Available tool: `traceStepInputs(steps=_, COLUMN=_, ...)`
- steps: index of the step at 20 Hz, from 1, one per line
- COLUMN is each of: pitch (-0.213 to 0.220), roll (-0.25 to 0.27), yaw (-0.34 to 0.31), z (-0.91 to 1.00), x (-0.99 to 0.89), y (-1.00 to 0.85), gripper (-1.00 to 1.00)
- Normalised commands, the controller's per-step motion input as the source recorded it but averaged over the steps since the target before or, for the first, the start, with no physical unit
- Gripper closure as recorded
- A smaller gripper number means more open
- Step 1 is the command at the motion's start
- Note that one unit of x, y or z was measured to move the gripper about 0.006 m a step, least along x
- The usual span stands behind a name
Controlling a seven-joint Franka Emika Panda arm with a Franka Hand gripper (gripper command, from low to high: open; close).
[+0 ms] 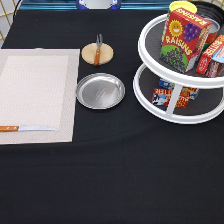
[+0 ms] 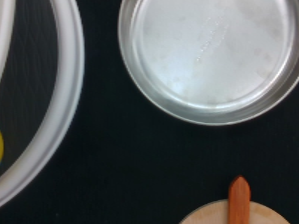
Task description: Arrange plate and fork
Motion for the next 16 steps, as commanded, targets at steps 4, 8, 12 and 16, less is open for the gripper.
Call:
traceStepInputs(steps=4, pitch=0.007, roll=0.0, yaw=0.0, z=0.0, x=0.08, y=0.0, gripper=-1.0)
traceStepInputs(steps=8, pitch=0.033, roll=0.0, yaw=0.0, z=0.03, x=0.3, y=-0.01, gripper=-1.0)
traceStepInputs(steps=12, pitch=0.062, roll=0.006, yaw=-0.001, z=0.06, x=0.67, y=-0.11, gripper=-1.0)
traceStepInputs(steps=16, pitch=0.066, roll=0.045, yaw=0.0, z=0.01, x=0.73, y=-0.24, gripper=-1.0)
